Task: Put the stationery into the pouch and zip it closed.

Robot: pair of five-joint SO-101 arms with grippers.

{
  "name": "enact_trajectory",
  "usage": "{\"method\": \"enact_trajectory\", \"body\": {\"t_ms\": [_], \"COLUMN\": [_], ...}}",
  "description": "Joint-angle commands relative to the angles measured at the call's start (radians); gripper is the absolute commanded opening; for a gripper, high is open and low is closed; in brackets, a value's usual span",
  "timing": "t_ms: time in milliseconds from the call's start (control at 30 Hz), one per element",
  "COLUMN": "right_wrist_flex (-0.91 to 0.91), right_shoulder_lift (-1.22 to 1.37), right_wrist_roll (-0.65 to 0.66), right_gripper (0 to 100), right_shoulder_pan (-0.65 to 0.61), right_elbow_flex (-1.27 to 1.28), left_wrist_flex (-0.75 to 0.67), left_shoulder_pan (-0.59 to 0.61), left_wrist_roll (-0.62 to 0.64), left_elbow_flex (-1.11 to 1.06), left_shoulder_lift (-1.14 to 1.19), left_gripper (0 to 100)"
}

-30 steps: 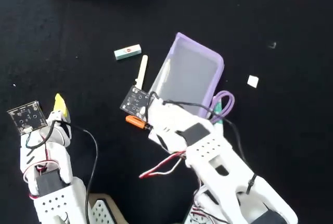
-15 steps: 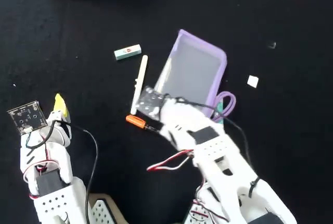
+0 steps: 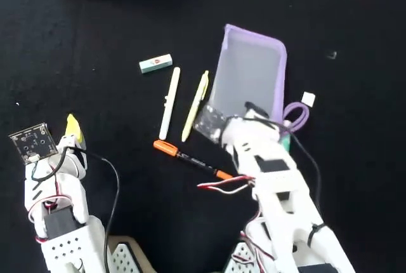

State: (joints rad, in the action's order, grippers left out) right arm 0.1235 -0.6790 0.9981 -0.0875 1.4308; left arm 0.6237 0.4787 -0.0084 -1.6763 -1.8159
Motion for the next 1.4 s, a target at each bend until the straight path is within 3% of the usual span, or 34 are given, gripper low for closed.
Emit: {"method": "enact_trajectory", "body": {"t_ms": [0, 167, 300, 467, 667, 800, 933, 1067, 1367], "right_wrist_flex": [-0.247, -0.443, -0.422, -0.399, -0.399, -0.385, -0.167, 0.137, 0.635], "right_shoulder_lift": [-0.002, 0.001, 0.002, 0.004, -0.004, -0.005, -0.012, -0.104, -0.288], "right_wrist_roll": [0.069, 0.124, 0.124, 0.124, 0.121, 0.052, 0.043, -0.057, -0.058], "right_gripper": [20.4, 20.4, 17.7, 0.8, 1.1, 1.1, 1.1, 1.1, 1.1], "right_shoulder_pan": [0.054, 0.103, 0.132, 0.129, 0.135, 0.137, 0.137, 0.150, 0.149], "right_elbow_flex": [0.084, 0.177, 0.145, 0.104, 0.059, -0.002, -0.147, -0.344, -0.694], "left_wrist_flex": [0.006, 0.006, 0.006, 0.006, 0.006, 0.006, 0.006, -0.002, -0.129], "left_shoulder_pan": [0.007, 0.007, 0.007, 0.007, 0.007, -0.008, -0.074, -0.142, -0.314], "left_wrist_roll": [0.009, 0.009, 0.009, 0.009, 0.009, 0.005, -0.032, -0.114, -0.221], "left_elbow_flex": [-0.022, -0.022, -0.022, -0.022, -0.022, -0.022, -0.022, -0.022, -0.019], "left_shoulder_lift": [-0.006, -0.006, -0.006, -0.006, -0.006, -0.006, -0.005, -0.008, -0.008], "left_gripper": [19, 19, 19, 19, 19, 20, 20, 20, 20]}}
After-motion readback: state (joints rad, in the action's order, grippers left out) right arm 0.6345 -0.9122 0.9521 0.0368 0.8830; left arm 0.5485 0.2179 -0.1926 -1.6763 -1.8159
